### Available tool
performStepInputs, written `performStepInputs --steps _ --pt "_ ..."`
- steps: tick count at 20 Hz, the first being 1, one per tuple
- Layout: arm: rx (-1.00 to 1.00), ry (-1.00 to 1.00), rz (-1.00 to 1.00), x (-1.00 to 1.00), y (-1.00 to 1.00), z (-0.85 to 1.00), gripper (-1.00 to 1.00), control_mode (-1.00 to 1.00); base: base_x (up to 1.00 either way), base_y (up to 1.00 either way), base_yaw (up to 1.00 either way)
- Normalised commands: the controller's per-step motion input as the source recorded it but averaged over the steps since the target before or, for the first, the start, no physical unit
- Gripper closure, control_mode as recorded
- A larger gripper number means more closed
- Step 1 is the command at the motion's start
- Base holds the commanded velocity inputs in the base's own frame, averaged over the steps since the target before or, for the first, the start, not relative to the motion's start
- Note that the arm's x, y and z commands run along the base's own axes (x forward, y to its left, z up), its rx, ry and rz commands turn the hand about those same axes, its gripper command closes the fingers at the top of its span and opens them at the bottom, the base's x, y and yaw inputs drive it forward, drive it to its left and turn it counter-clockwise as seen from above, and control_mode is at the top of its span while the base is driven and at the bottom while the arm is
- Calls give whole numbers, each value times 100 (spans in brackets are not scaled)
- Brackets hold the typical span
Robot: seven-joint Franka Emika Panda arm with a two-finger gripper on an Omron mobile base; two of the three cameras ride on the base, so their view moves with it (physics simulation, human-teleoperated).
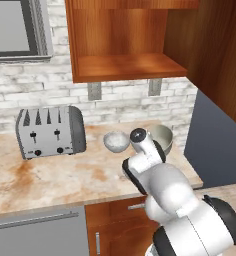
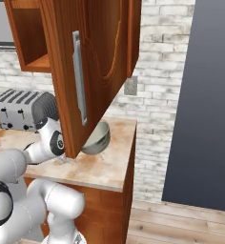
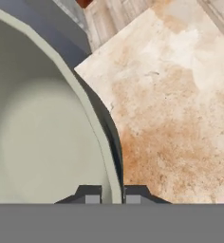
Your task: Pick up the bowls on the counter and stack them on top of one another in the open cabinet. Place the smaller bowl on top of the larger bowl.
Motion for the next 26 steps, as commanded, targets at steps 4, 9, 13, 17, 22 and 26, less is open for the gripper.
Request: performStepInputs --steps 4,9,13,17,22,26 --pt "-1 -13 -1 -22 2 47 100 -100 0 0 0" --pt "0 -13 0 -26 2 49 100 -100 0 0 0" --pt "0 -9 3 -27 17 50 100 -100 0 0 0" --pt "0 -6 6 -17 29 46 100 -100 0 0 0" --pt "1 -5 4 -30 29 33 100 -100 0 0 0" --pt "3 -3 3 -37 23 28 100 -100 0 0 0"
